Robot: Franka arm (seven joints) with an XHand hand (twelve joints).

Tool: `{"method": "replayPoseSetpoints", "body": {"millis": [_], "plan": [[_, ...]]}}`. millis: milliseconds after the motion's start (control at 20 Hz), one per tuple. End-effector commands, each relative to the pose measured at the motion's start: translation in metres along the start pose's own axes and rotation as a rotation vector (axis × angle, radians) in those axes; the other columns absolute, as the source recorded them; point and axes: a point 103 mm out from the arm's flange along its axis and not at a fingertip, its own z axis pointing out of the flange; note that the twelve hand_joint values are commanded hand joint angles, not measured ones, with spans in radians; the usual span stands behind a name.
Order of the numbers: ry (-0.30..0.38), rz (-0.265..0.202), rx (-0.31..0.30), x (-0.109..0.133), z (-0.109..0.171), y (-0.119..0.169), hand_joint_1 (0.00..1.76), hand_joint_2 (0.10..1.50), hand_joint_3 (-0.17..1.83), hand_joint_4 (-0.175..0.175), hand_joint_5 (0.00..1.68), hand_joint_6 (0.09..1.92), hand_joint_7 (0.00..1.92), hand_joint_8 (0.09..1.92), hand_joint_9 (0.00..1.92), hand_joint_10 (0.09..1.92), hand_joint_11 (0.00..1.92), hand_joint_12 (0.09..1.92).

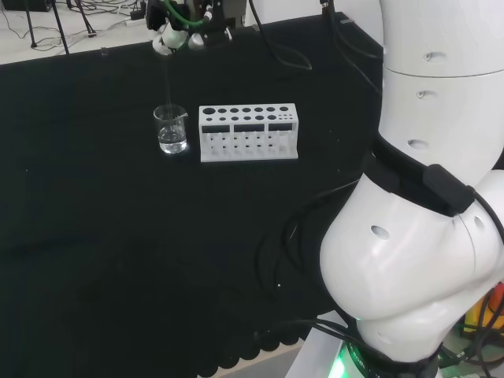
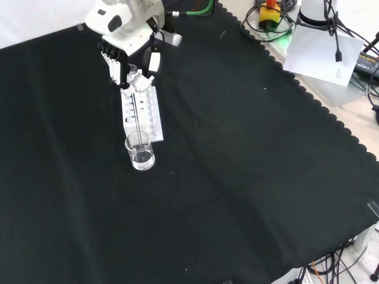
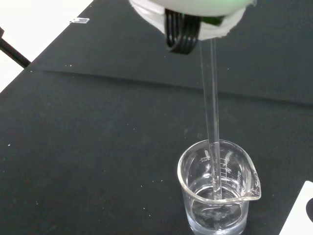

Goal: Put the glass rod back on the white test tube rack.

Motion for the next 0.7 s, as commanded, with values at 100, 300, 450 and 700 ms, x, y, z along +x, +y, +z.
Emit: {"method": "replayPoseSetpoints", "body": {"millis": [100,300,450,700], "plan": [[0.001,-0.004,0.002,0.004,0.002,0.002,1.31,0.74,0.59,-0.175,1.14,0.58,1.21,1.04,1.65,0.85,1.65,0.77],[-0.018,-0.003,-0.005,0.013,-0.003,0.002,1.31,0.74,0.59,-0.175,1.14,0.58,1.21,1.04,1.65,0.85,1.65,0.77],[-0.015,-0.009,-0.012,0.022,-0.011,0.001,1.31,0.74,0.59,-0.175,1.14,0.58,1.21,1.04,1.65,0.85,1.65,0.77],[-0.026,-0.007,-0.024,0.026,-0.035,-0.004,1.31,0.74,0.59,-0.175,1.14,0.58,1.21,1.04,1.65,0.85,1.65,0.77]]}}
